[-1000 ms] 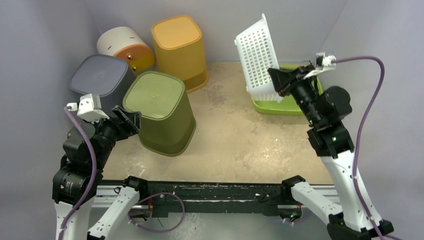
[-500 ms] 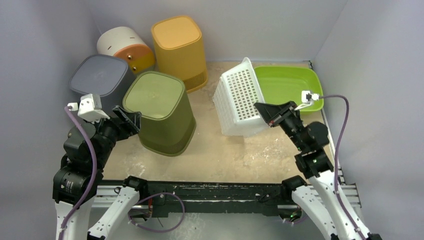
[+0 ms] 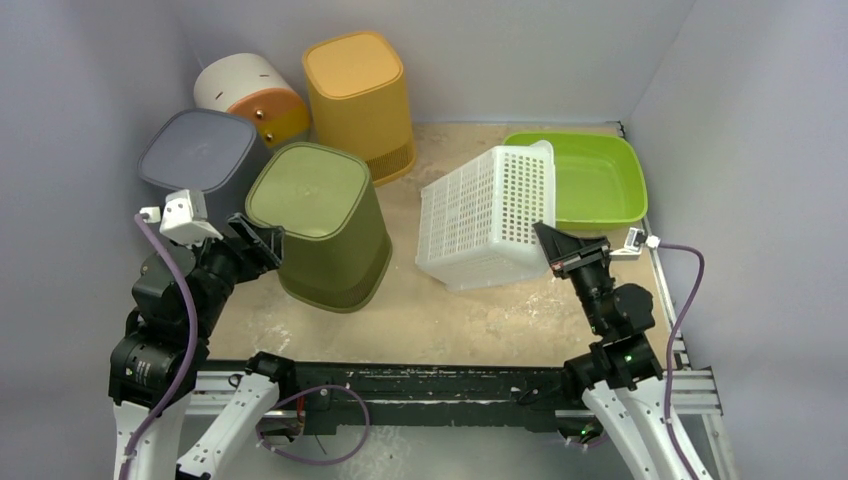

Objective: Turn the large container upside down

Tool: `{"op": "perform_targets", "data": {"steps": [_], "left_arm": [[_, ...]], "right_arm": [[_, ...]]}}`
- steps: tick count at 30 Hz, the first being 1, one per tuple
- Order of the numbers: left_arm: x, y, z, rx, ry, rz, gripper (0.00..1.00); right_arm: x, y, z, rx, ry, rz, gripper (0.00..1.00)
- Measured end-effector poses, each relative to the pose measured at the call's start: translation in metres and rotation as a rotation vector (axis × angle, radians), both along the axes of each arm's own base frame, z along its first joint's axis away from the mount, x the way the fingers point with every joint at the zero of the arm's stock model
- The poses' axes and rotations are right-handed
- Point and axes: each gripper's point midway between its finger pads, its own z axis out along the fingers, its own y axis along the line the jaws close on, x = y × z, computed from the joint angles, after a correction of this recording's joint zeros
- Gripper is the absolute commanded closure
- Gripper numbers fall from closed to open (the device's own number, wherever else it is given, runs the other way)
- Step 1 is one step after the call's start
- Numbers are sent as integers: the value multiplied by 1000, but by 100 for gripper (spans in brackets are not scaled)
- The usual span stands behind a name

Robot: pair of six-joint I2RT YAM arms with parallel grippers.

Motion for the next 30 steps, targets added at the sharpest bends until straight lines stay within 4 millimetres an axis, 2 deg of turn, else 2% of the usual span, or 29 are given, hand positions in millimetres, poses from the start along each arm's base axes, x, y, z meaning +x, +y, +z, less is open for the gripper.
{"op": "perform_targets", "data": {"steps": [8, 14, 18, 20, 21, 24, 26, 30], "left_arm": [[3, -1, -13, 7, 28, -2, 30], [6, -2, -21, 11, 46, -4, 30], [8, -3, -29, 16, 63, -4, 30], [9, -3, -33, 19, 72, -4, 30], [10, -3, -35, 20, 76, -4, 30], [10, -3, -37, 22, 80, -4, 30], [11, -4, -37, 21, 77, -4, 30], [13, -4, -39, 28, 78, -6, 30]], "right_arm": [[18, -12, -37, 8, 113, -97, 100], [36, -10, -80, -14, 227, -118, 100], [45, -8, -99, -24, 274, -128, 99], [48, -8, -104, -28, 283, -134, 93], [49, -9, -105, -29, 286, -137, 87], [51, -11, -106, -31, 289, -153, 62], [52, -13, -110, -49, 299, -168, 49], [50, -25, -145, -140, 406, -221, 41]]}}
